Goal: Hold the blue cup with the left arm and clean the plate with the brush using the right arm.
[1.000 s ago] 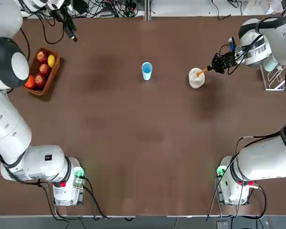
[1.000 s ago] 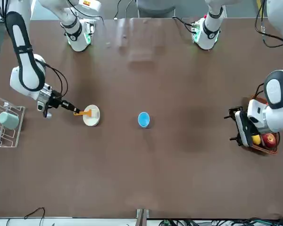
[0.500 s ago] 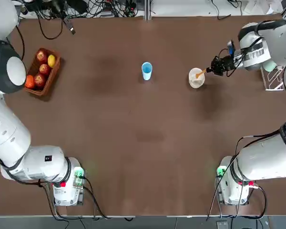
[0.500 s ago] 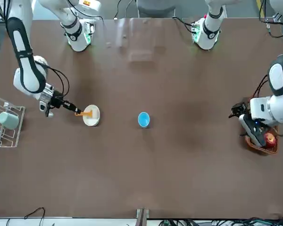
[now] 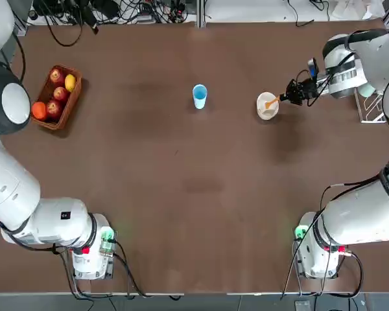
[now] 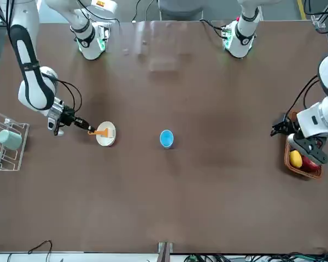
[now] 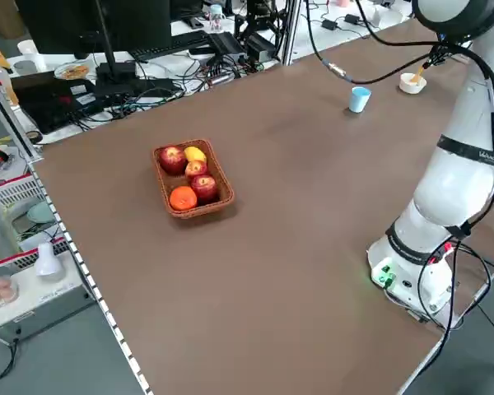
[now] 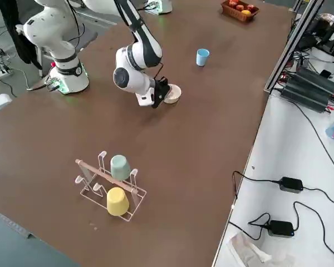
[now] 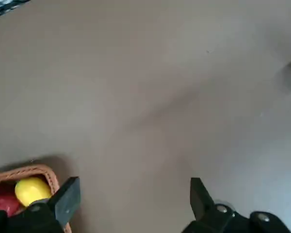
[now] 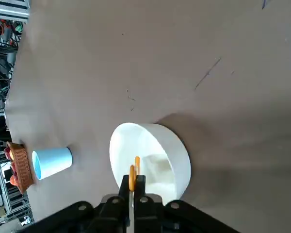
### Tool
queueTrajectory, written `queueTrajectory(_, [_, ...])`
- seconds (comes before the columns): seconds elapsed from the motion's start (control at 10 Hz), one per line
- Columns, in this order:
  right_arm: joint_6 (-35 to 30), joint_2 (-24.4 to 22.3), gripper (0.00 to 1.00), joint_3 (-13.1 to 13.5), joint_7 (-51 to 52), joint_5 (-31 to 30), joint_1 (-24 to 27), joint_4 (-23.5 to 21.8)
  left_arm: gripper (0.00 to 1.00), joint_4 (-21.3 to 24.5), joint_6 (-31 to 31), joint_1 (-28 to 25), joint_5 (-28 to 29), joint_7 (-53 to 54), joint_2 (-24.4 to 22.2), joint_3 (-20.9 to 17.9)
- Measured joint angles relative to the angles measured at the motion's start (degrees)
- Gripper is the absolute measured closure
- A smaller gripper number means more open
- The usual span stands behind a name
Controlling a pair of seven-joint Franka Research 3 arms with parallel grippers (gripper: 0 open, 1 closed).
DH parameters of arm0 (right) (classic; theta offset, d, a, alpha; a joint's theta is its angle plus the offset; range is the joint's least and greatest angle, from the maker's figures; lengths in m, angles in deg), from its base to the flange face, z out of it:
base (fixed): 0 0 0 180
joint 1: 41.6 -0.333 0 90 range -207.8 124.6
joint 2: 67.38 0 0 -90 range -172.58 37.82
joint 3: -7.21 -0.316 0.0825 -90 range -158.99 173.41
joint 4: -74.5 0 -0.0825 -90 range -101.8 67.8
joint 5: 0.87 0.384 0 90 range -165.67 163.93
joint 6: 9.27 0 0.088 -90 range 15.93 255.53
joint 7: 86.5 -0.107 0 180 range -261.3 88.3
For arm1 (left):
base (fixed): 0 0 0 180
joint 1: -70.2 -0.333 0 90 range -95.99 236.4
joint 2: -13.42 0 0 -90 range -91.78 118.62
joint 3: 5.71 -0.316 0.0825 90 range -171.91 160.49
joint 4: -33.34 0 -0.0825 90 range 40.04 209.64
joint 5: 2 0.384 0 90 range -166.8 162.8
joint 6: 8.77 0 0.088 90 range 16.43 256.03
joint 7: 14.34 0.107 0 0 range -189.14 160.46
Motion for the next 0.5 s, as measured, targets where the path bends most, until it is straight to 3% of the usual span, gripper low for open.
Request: queueTrajectory(0.5, [0.04, 1.16, 0.93, -0.03, 4.14, 3.31, 0.01, -1.45, 0.00, -4.36, -3.51, -0.66, 1.79, -11.07, -1.24, -0.29])
